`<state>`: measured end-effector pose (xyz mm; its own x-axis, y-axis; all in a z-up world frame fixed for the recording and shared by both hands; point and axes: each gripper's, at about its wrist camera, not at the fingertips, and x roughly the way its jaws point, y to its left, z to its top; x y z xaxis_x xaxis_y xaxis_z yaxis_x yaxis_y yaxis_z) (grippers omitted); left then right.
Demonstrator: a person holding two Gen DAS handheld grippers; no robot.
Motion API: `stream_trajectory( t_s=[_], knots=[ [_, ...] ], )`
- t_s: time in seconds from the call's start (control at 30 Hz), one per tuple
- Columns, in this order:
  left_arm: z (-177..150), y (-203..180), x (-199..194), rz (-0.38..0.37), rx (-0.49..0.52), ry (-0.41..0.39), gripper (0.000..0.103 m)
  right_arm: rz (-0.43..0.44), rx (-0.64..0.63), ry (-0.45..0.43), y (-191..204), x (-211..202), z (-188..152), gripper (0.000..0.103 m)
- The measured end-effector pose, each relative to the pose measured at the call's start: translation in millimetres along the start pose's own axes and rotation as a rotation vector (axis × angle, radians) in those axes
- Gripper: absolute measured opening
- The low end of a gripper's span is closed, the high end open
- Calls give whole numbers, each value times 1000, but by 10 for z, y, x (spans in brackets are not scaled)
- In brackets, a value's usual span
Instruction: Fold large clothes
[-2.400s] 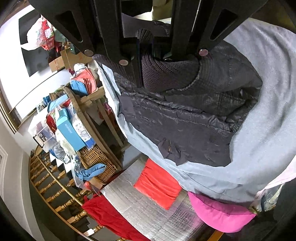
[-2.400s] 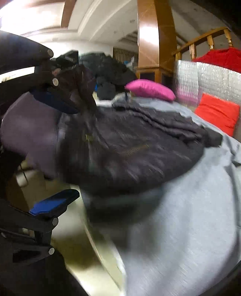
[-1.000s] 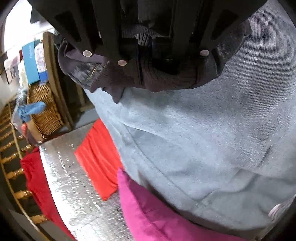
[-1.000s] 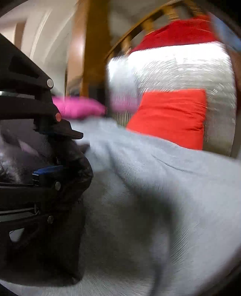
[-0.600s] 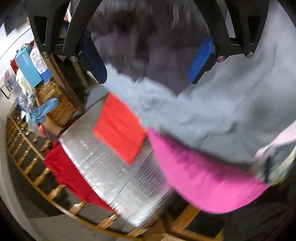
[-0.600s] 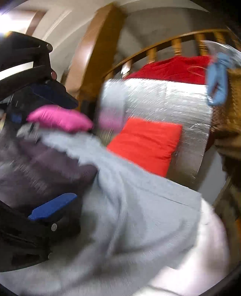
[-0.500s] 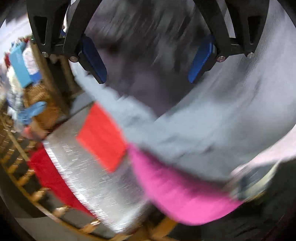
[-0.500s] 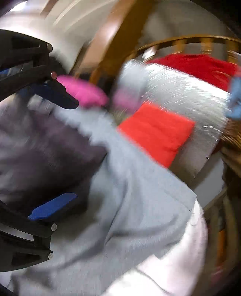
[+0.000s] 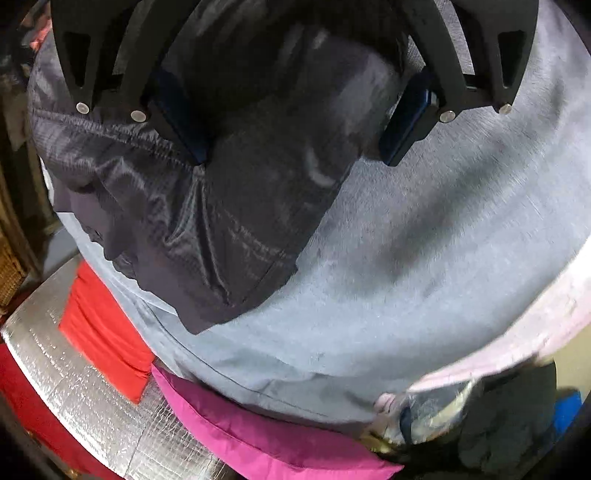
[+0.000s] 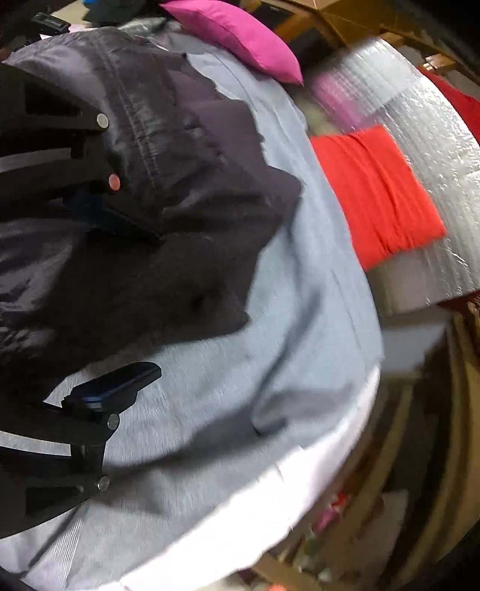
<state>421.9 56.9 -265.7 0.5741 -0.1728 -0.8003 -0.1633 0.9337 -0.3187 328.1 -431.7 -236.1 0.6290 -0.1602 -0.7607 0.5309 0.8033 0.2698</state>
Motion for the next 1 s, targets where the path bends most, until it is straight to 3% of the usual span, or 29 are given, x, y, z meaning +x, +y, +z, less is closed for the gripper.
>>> stream_trajectory(
  t_s=[0.1,0.13,0.17,0.23,0.27,0.37,0.5,0.63,0.7,0.73,0.77,0.8,0.83,0.93,1.0],
  knots=[
    [133,-86,-163,-10,-19,-86,93,33,-17,-144,146,-441,181,73],
    [175,-97,-222,-28,-21,-112,93,85,-45,-153,245,-531,251,86],
    [212,-125,-294,-57,-18,-141,93,161,-87,-127,413,-575,328,96],
    [230,-155,-342,-74,-11,-152,94,298,-156,-12,801,-487,449,97],
    [236,-160,-332,-75,-4,-145,94,326,-182,50,1020,-384,484,97],
    [240,-152,-300,-59,9,-117,94,281,-314,200,1743,63,505,97],
    [313,-91,-244,-58,-1,-88,94,192,-433,380,2367,622,258,97],
    [361,-15,-215,-43,3,-79,94,55,-502,381,2565,953,31,97],
    [397,51,-204,-46,-9,-77,94,24,-510,323,2594,962,-13,89],
    [416,83,-202,-53,-19,-74,94,25,-503,295,2599,930,-2,72],
    [428,108,-206,-58,-27,-73,94,22,-489,259,2604,869,46,45],
    [438,128,-216,-61,-33,-75,93,29,-477,242,2596,828,97,36],
    [449,143,-227,-65,-40,-78,94,41,-449,242,2589,817,162,31],
    [457,152,-247,-79,-45,-71,93,16,-418,251,2527,944,217,30],
    [436,136,-249,-78,-32,-63,94,10,-372,194,2555,1010,290,23]
  ],
)
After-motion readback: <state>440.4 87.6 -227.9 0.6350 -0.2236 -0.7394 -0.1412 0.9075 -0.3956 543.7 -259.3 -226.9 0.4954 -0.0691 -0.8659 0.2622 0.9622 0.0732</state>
